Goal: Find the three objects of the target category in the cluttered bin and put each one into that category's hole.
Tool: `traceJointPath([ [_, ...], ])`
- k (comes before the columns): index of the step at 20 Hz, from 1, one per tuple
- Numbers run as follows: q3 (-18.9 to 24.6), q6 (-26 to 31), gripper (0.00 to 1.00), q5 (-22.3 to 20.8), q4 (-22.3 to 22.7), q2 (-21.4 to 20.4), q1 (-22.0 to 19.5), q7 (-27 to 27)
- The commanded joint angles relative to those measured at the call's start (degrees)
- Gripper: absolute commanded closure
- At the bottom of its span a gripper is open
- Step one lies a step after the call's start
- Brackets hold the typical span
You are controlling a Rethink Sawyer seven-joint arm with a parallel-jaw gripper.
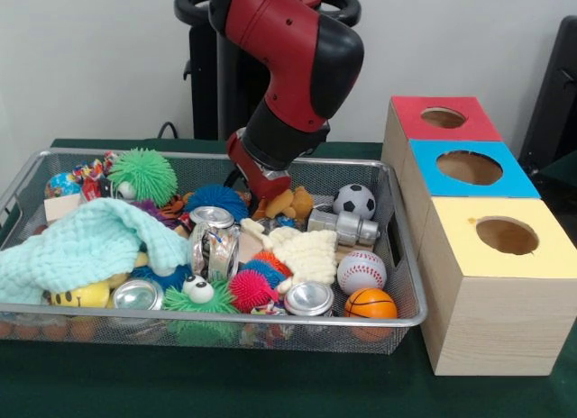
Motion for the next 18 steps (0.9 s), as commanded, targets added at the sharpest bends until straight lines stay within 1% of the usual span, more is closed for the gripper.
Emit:
traceJointPath([
  [1, 8.1, 1.9, 0.00, 0.7, -6.8, 1.0, -2.9, 5.5],
  [2, 7.6, 2.8, 0.00, 1.0, -7.0, 1.1, -2.6, 5.8],
  [3, 5.6, 4.7, 0.00, 1.3, -7.7, 1.7, -1.1, 6.0],
  [5, 3.6, 6.3, 0.00, 1.6, -8.3, 1.9, 0.2, 6.5],
  [8, 4.3, 5.6, 0.00, 3.1, -8.6, 1.5, 0.0, 8.2],
  [9, 5.4, 5.0, 0.00, 5.0, -8.0, 0.8, -0.5, 10.5],
  [10, 6.3, 4.7, 0.00, 5.9, -7.7, 0.3, -1.0, 11.5],
  [12, 7.3, 7.8, 0.00, 7.7, -7.8, -0.5, -1.6, 13.1],
  [14, 6.2, 9.2, 0.00, 8.5, -8.6, -0.6, -0.9, 13.3],
  [15, 5.6, 10.3, 0.00, 7.7, -9.7, -0.5, -0.8, 11.6],
  [16, 5.5, 10.9, 0.00, 7.6, -10.0, -0.7, -0.8, 10.9],
  [17, 4.7, 14.5, 0.00, 9.9, -10.2, -0.2, -0.5, 14.5],
  [18, 4.1, 15.1, 0.00, 11.3, -10.0, 0.0, -0.1, 16.5],
])
